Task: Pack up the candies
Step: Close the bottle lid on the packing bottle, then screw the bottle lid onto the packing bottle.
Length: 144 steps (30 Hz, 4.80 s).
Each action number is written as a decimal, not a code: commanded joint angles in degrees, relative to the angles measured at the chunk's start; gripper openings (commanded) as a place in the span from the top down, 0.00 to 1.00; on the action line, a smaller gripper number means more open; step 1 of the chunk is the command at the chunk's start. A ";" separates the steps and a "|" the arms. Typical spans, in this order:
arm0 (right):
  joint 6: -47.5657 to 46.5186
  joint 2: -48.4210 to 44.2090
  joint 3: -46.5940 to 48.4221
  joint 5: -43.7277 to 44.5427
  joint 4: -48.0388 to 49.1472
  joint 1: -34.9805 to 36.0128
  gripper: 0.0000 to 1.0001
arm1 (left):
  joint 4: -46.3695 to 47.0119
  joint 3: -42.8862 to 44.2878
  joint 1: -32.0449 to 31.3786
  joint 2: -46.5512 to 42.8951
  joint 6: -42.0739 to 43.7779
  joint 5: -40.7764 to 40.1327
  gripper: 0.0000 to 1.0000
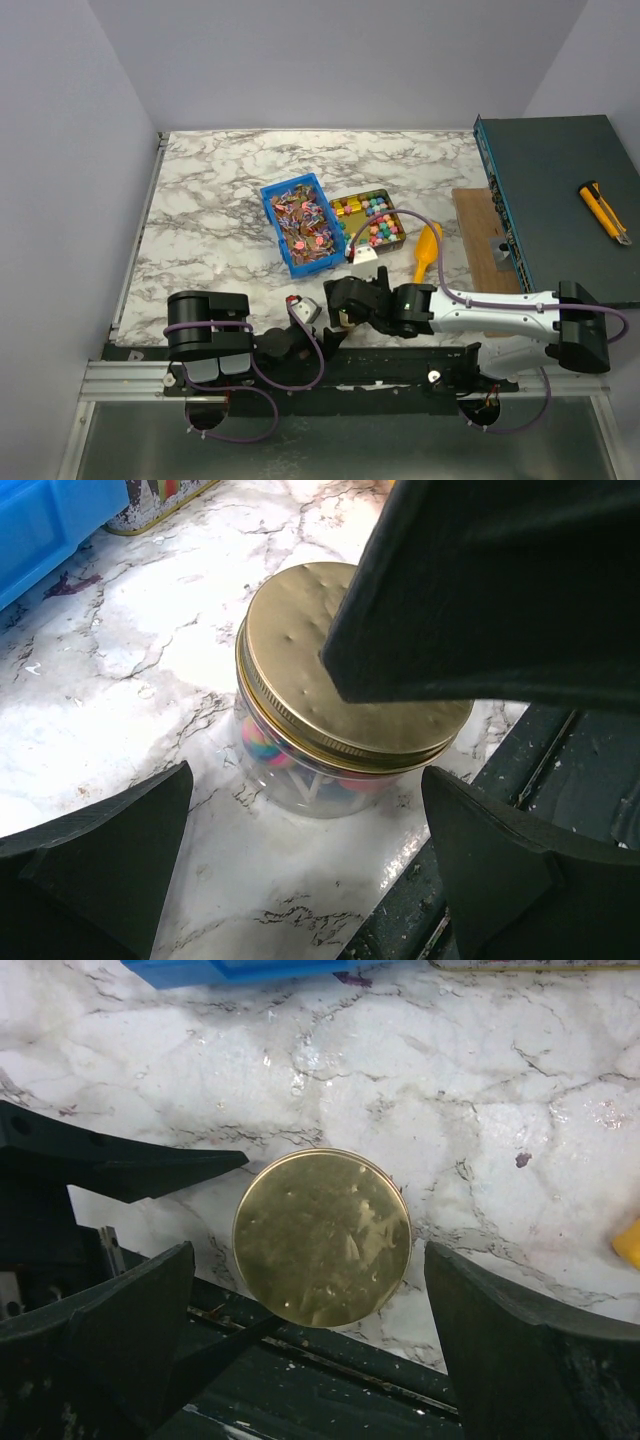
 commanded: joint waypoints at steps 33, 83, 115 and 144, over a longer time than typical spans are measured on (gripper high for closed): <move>-0.72 10.73 -0.91 -1.83 2.22 0.30 0.61 | 4.69 -2.73 0.00 1.93 -1.50 0.30 0.01; -0.56 -6.41 -6.03 2.05 -3.30 -3.94 0.45 | 4.67 12.21 2.39 13.77 11.18 5.31 0.01; -4.89 -8.90 -16.11 -21.32 11.53 -15.78 0.78 | 4.71 10.10 2.51 14.07 10.01 2.10 0.12; -5.35 -15.21 -13.18 -30.09 -2.35 -14.86 0.80 | 4.63 9.22 3.60 14.42 8.85 -2.95 0.10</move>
